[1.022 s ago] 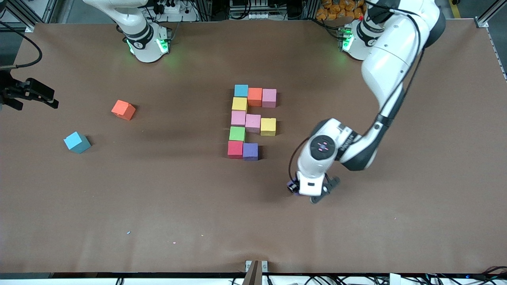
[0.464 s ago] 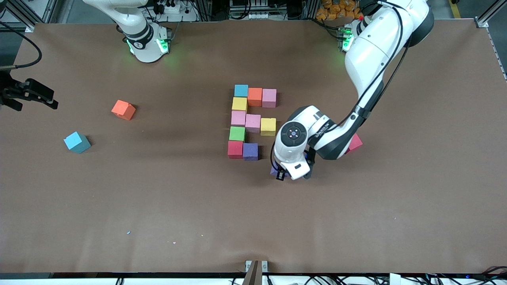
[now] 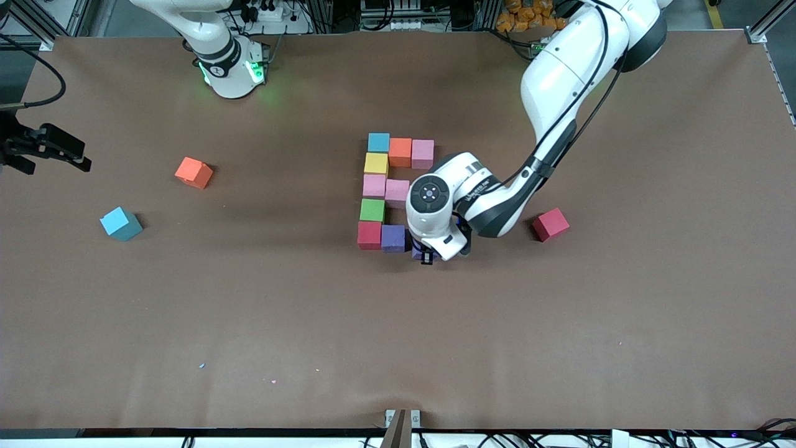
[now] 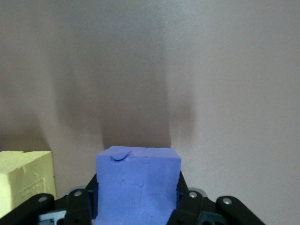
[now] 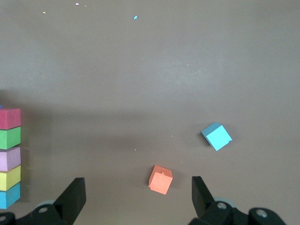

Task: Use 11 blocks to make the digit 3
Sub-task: 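Lower the purple cube beside the first purple cube with the left gripper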

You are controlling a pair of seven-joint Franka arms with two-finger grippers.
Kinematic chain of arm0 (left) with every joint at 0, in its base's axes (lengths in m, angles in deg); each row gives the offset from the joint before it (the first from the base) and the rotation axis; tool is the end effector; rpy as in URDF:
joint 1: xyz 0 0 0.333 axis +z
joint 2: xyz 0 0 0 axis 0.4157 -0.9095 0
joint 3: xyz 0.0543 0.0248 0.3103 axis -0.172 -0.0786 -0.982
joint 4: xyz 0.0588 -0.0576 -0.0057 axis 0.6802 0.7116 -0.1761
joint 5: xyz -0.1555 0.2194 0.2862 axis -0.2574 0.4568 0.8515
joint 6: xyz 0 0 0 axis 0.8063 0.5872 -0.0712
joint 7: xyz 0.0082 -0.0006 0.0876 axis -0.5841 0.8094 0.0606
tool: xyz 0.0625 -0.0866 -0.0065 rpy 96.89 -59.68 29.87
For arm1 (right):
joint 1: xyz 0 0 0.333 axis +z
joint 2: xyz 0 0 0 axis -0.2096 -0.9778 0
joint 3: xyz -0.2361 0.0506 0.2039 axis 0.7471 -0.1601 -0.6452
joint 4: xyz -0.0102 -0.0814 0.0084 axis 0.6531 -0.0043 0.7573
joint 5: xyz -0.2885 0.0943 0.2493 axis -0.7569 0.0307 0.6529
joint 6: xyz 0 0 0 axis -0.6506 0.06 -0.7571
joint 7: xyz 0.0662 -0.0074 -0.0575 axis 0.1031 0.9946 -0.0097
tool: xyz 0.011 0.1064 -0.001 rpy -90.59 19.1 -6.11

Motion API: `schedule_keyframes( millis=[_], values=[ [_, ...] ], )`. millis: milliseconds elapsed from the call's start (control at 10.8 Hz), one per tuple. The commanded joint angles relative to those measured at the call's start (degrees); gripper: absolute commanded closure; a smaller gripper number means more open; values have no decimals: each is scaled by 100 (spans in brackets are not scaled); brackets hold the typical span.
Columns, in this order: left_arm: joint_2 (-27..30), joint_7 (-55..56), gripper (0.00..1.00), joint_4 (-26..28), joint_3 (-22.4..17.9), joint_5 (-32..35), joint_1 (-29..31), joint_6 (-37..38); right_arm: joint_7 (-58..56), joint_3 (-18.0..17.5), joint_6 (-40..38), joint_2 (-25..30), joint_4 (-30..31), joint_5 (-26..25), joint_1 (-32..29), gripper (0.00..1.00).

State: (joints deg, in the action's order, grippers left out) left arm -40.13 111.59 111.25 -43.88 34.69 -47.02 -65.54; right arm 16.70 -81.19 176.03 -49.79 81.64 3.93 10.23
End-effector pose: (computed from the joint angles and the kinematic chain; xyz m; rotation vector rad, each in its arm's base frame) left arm 0.5591 -0.4736 0.2158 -2.2650 -2.1118 -0.0050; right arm 0.5522 -0.0281 0.6310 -3.1283 -0.0531 -0.0029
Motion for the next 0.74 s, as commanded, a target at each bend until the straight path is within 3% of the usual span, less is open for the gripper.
schedule_keyframes(
  millis=[0, 650],
  values=[
    [23, 88, 100, 13, -66, -55, -118, 211, 60, -57, 10, 32, 21, 67, -68, 0],
    [-117, 97, 100, -40, -75, -91, -215, 229, 60, -57, 1, 32, 21, 67, -67, 0]
  ],
)
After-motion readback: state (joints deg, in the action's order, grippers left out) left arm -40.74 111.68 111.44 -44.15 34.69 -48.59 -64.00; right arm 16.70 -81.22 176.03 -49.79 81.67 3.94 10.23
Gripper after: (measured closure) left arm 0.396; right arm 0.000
